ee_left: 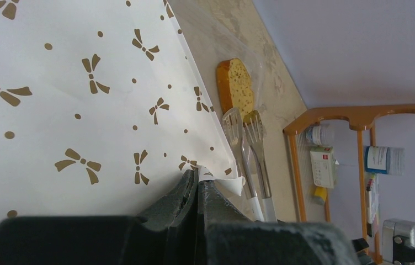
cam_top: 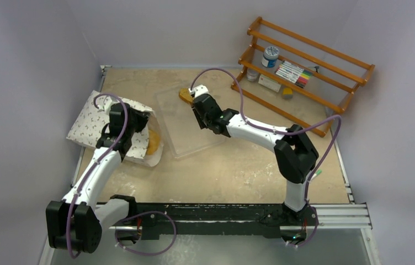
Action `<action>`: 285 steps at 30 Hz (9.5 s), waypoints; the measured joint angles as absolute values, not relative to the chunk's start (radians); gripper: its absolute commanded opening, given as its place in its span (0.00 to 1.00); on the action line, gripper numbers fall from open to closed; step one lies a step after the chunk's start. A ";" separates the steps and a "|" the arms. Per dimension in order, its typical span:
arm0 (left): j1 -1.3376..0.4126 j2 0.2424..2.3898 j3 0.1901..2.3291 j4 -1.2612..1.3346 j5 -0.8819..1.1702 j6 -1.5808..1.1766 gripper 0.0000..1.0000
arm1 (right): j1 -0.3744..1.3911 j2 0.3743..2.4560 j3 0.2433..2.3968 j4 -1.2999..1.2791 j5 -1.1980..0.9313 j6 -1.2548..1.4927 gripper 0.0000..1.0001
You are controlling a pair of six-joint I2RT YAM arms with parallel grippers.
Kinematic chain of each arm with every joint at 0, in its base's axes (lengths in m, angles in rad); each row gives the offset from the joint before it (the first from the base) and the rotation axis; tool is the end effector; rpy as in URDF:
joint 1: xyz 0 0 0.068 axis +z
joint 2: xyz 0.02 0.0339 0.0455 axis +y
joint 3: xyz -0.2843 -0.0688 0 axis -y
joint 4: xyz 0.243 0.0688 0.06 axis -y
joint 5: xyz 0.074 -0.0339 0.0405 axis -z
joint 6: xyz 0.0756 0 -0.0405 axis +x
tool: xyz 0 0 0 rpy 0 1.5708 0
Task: Take the fake bread out of the paper bag
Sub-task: Place the fake bread in the container, then take out the fake bread from the paper bag, then place the fake bread in the container.
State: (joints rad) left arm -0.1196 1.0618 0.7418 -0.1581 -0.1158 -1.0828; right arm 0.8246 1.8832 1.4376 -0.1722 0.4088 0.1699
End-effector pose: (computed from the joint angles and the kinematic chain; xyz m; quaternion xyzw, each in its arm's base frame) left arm 0.2625 -0.0228 0.2737 -0.4218 0.7420 -0.2526 0.4557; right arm 0.3407 0.3243 0.2504 -0.1916 0.8538 0.0557 0.4808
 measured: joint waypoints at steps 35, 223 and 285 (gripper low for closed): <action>-0.117 1.085 0.742 -0.159 -0.100 -1.077 0.00 | 1.108 1.338 1.217 -0.297 0.298 0.304 0.34; -0.100 1.068 0.733 -0.158 -0.085 -1.106 0.00 | 0.806 2.060 1.781 -0.303 0.126 0.168 0.40; -0.098 1.068 0.793 -0.237 -0.077 -1.048 0.00 | 0.824 1.669 1.442 -0.284 0.173 0.190 0.44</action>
